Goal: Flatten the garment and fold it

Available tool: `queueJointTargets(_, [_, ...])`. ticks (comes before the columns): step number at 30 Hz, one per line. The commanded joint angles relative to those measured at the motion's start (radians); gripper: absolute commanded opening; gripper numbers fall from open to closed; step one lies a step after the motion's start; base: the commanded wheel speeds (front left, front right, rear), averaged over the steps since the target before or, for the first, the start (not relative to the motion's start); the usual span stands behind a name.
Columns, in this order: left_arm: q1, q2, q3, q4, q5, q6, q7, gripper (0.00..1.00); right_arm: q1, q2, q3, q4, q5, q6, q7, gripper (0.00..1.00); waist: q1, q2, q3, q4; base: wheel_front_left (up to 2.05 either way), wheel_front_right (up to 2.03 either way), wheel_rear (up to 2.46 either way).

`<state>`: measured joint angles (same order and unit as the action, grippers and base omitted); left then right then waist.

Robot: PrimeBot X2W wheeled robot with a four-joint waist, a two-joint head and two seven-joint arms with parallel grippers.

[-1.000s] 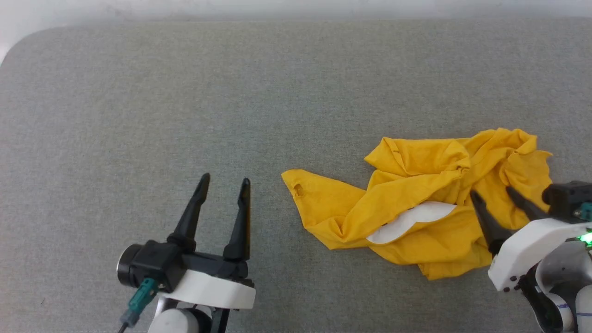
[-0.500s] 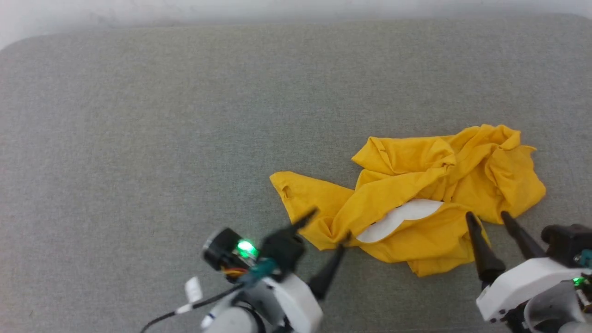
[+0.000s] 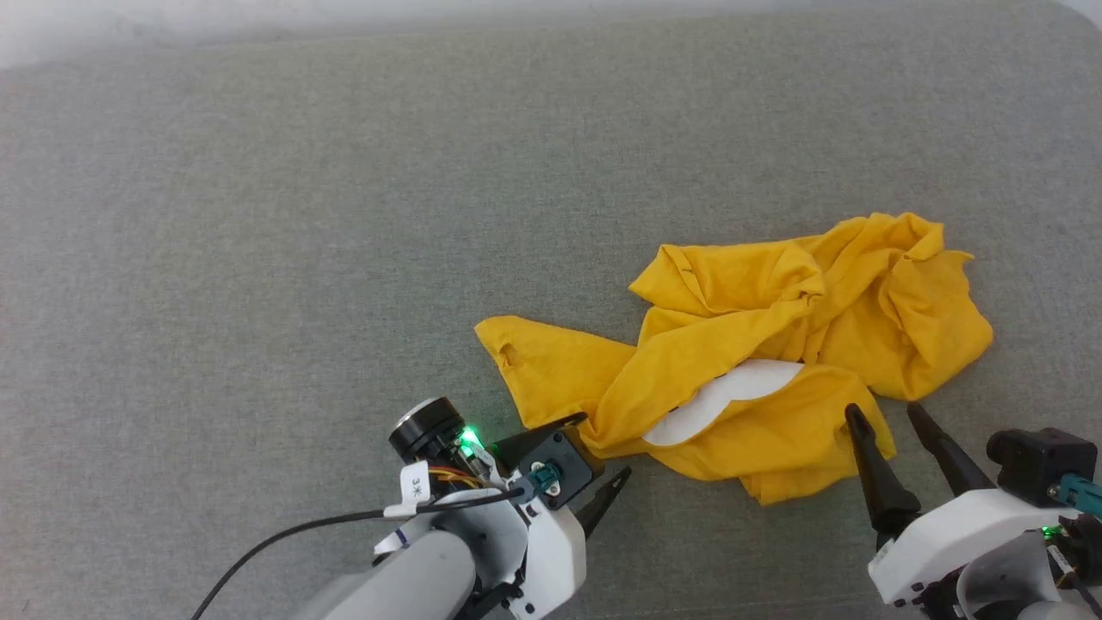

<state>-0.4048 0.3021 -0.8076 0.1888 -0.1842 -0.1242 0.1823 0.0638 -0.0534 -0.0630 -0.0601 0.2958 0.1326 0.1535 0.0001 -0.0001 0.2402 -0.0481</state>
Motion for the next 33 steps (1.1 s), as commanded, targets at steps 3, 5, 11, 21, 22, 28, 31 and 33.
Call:
queueJointTargets(3, [-0.040,-0.013,-0.009,0.059,-0.021,-0.006,-0.033,1.00,-0.017,0.003,0.000,0.003,0.008,-0.002,-0.010,1.00,-0.0001,0.0001,0.009,-0.007,0.00,0.00,0.00])
queueJointTargets(5, [-0.055,-0.025,-0.006,0.102,-0.033,-0.006,-0.052,1.00,-0.020,0.003,-0.001,0.004,0.010,-0.002,-0.010,1.00,-0.0001,0.0001,0.012,-0.009,0.00,0.00,0.00])
queueJointTargets(11, [-0.086,-0.059,0.004,0.192,-0.049,-0.002,-0.123,0.00,-0.027,0.003,-0.009,-0.001,0.015,-0.002,-0.007,1.00,-0.0001,0.0001,0.016,-0.007,0.00,0.00,0.00])
queueJointTargets(21, [-0.026,-0.096,0.219,0.144,-0.310,0.034,-0.204,0.00,-0.026,0.003,-0.018,-0.013,0.010,-0.002,0.008,1.00,-0.0001,0.0001,0.013,0.022,0.00,0.00,0.00])
queueJointTargets(22, [-0.026,-0.096,0.219,0.144,-0.310,0.034,-0.204,0.00,-0.026,0.003,-0.018,-0.013,0.010,-0.002,0.008,1.00,-0.0001,0.0001,0.013,0.022,0.00,0.00,0.00])
queueJointTargets(28, [0.148,-0.042,0.397,0.005,-0.484,0.112,-0.220,0.00,-0.020,0.003,-0.023,-0.021,0.008,-0.002,0.017,1.00,-0.0001,0.0001,0.016,0.042,0.00,0.00,0.00])
queueJointTargets(31, [0.263,-0.028,0.488,-0.051,-0.568,0.157,-0.241,0.00,-0.016,0.003,-0.029,-0.023,0.009,-0.002,0.019,1.00,-0.0001,0.0001,0.021,0.056,0.00,0.00,0.00])
queueJointTargets(33, [0.329,-0.018,0.528,-0.063,-0.594,0.190,-0.250,0.00,-0.015,0.003,-0.029,-0.022,0.009,-0.002,0.022,1.00,-0.0001,0.0001,0.024,0.065,0.00,0.00,0.00])
